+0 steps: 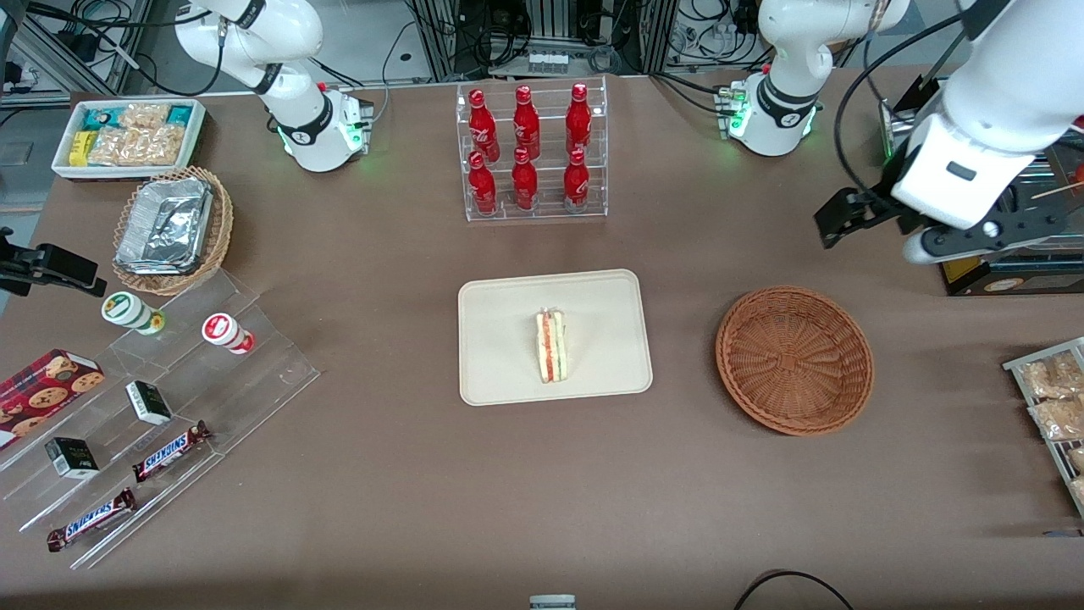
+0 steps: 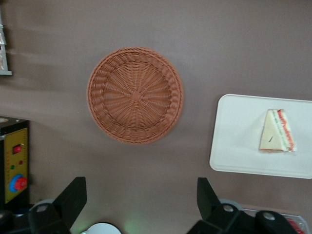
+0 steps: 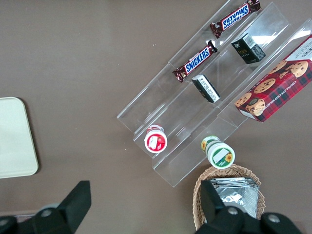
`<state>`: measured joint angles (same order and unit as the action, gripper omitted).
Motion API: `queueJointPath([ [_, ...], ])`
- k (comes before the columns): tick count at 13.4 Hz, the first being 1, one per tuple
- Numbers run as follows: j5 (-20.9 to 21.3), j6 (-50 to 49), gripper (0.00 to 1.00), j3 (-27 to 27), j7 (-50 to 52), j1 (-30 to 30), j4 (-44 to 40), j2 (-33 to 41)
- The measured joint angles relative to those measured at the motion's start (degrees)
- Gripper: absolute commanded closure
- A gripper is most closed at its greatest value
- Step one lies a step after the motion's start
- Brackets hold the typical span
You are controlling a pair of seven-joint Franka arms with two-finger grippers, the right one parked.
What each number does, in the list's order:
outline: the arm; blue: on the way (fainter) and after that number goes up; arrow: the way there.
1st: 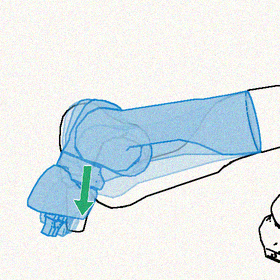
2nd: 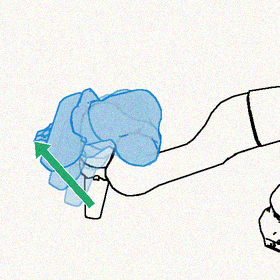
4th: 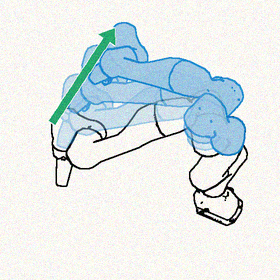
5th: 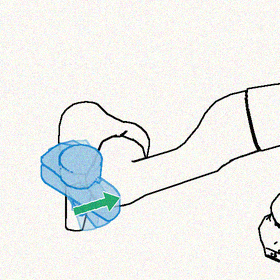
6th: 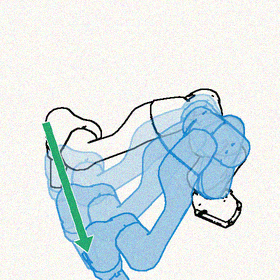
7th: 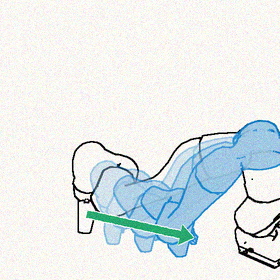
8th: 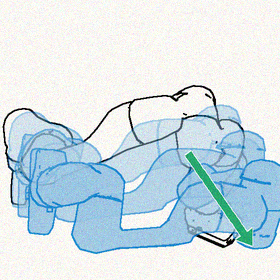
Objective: Place sandwich from basket to tray
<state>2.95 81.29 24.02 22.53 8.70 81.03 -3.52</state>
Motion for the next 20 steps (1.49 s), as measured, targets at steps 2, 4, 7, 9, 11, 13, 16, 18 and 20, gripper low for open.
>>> queueJointPath([
  [2,-0.7,0.0,0.00,-1.9,-5.2,0.8,3.1,2.6],
  [4,-3.2,0.2,0.00,-7.9,-10.8,-1.2,6.8,5.7],
  [7,-4.2,2.0,0.00,-18.3,-16.8,-7.3,12.5,10.6],
  [9,-4.2,3.0,0.00,-20.6,-17.5,-9.0,14.5,12.4],
  [11,-4.2,4.4,0.00,-22.0,-17.5,-10.0,14.6,12.6],
  [13,-4.2,5.0,0.00,-23.7,-17.5,-11.0,13.6,11.7],
  [16,-4.2,5.2,0.00,-24.1,-18.5,-11.2,10.7,9.3],
  [18,-4.2,5.2,0.00,-24.1,-18.7,-11.3,9.2,7.7],
  [20,-3.7,5.3,0.00,-24.2,-18.8,-11.3,8.3,6.3],
])
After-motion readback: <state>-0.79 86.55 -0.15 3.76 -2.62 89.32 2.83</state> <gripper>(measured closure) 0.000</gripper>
